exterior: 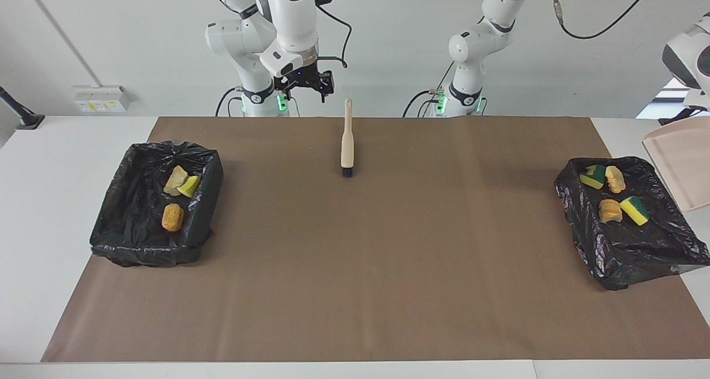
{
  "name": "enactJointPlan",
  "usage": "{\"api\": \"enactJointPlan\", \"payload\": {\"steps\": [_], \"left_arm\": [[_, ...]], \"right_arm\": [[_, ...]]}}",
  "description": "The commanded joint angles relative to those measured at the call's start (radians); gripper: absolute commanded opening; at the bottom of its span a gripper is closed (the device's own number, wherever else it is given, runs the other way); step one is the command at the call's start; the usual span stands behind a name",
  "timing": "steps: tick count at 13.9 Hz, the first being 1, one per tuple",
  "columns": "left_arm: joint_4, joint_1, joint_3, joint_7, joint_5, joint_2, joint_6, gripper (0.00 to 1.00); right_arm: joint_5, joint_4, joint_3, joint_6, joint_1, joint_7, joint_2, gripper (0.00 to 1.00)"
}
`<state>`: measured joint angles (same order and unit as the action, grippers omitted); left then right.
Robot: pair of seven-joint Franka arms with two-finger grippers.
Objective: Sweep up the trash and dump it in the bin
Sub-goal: 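Lift the emptied dustpan out of the bin with the left gripper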
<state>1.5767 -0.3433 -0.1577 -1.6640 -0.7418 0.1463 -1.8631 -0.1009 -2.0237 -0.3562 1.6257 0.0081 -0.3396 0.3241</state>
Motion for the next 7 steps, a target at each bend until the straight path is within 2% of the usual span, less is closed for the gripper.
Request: {"api": "enactJointPlan", "payload": {"steps": [1,3,5,7], "left_arm": [[-0.009,0.061,0.006,0.175,0.155,0.001,0.080,0.00],[0.028,0.128,0.006,0.370,0.263,0.001,0.119,0.00],[0.065,0.209,0.006,0.612,0.352,0.019,0.105,0.00],[0.103,0.297,0.006,0.870,0.406,0.056,0.072,0.00]], "right_arm": [[0.067,0.060,0.052,-0.033,-0.019,0.097,-0.011,1.00],[0.070,0.094,0.138,-0.032,-0.007,0.105,-0.016,1.00],[0.073,0.117,0.239,-0.017,0.022,0.109,-0.026,1.00],[0.128,0.181,0.299,-0.007,0.039,0.205,-0.081,1.00]]}}
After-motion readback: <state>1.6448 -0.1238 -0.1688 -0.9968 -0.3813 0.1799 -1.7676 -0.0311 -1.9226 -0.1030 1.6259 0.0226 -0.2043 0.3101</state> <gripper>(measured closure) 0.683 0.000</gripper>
